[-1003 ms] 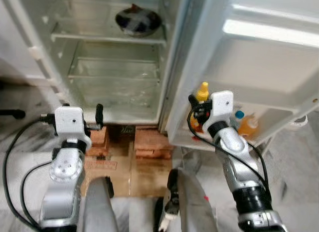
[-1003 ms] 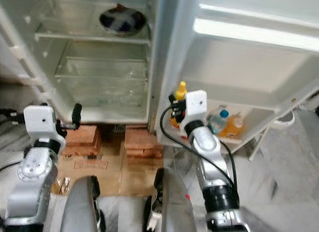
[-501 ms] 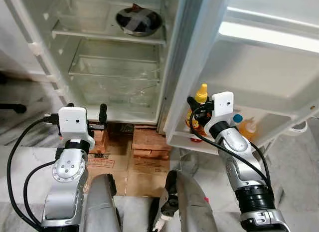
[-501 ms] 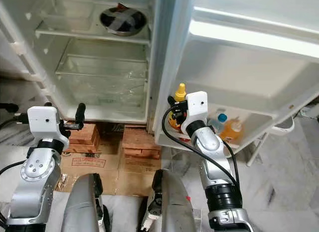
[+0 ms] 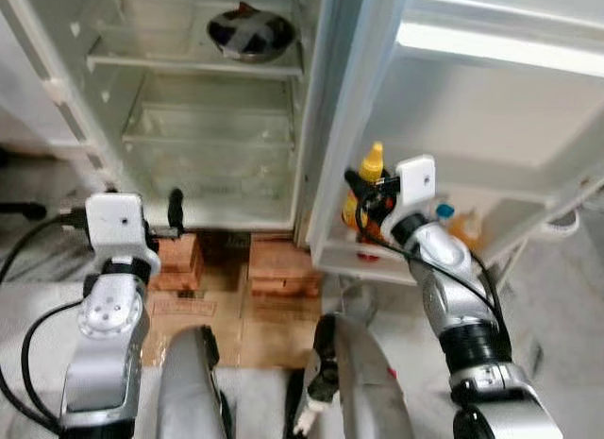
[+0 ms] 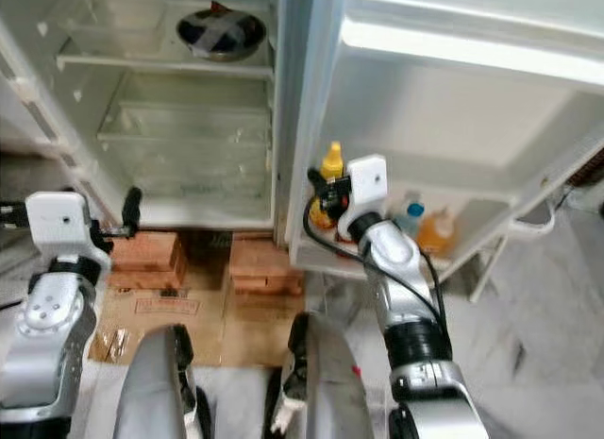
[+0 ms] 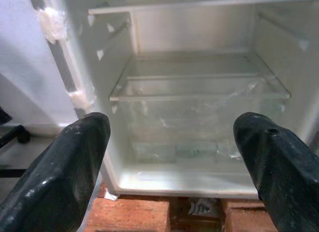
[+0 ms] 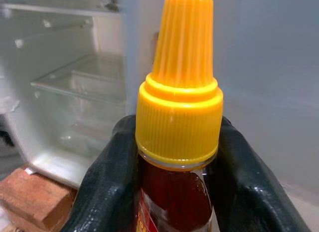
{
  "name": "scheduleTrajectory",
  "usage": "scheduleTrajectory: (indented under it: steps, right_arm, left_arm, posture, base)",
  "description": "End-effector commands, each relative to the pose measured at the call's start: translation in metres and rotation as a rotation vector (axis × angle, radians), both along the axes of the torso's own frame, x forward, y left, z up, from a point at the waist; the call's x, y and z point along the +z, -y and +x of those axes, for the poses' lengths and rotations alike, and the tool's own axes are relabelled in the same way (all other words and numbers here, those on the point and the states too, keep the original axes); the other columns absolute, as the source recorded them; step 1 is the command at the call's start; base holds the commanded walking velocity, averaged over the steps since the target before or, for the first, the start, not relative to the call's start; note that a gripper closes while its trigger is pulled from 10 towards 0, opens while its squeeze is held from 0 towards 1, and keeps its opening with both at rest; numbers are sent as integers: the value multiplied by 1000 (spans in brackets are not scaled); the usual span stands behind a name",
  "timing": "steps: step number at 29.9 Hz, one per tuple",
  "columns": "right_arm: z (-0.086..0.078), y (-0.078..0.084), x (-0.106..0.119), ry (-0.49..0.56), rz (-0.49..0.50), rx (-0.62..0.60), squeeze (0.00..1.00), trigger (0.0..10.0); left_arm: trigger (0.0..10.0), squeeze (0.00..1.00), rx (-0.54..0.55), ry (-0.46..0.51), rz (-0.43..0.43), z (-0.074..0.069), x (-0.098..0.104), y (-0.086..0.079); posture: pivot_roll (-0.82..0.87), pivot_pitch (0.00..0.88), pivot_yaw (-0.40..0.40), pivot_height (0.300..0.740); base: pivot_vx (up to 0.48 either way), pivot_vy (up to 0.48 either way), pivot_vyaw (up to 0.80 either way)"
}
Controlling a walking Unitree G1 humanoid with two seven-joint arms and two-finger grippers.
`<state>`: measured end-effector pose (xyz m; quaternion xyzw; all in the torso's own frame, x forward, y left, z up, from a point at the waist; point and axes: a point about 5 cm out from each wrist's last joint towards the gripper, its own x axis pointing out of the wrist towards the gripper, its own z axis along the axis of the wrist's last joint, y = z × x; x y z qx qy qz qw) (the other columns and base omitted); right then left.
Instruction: Restocking fridge
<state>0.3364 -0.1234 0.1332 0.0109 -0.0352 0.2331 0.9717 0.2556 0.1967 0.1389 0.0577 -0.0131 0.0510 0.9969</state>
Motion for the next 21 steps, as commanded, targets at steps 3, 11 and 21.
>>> scheduleTrajectory:
  steps: [3, 11, 21]
  right_arm:
    - [-1, -16, 8, 44, 5, 88, 0, 10000]
    - [-1, -29, 6, 125, -154, 148, 0, 10000]
    - [15, -8, -5, 107, -296, -19, 0, 10000]
  left_arm:
    - [10000, 0, 9, -33, 5, -12, -5, -2]
    - [10000, 0, -4, -67, 11, -23, -11, 2]
    - [10000, 0, 24, -102, 26, -40, -15, -1]
  posture:
    - [111, 179, -83, 508]
    - [127, 242, -92, 508]
    - [140, 294, -99, 508]
  base:
    - [0, 0, 0]
    - [0, 0, 0]
    - [0, 0, 0]
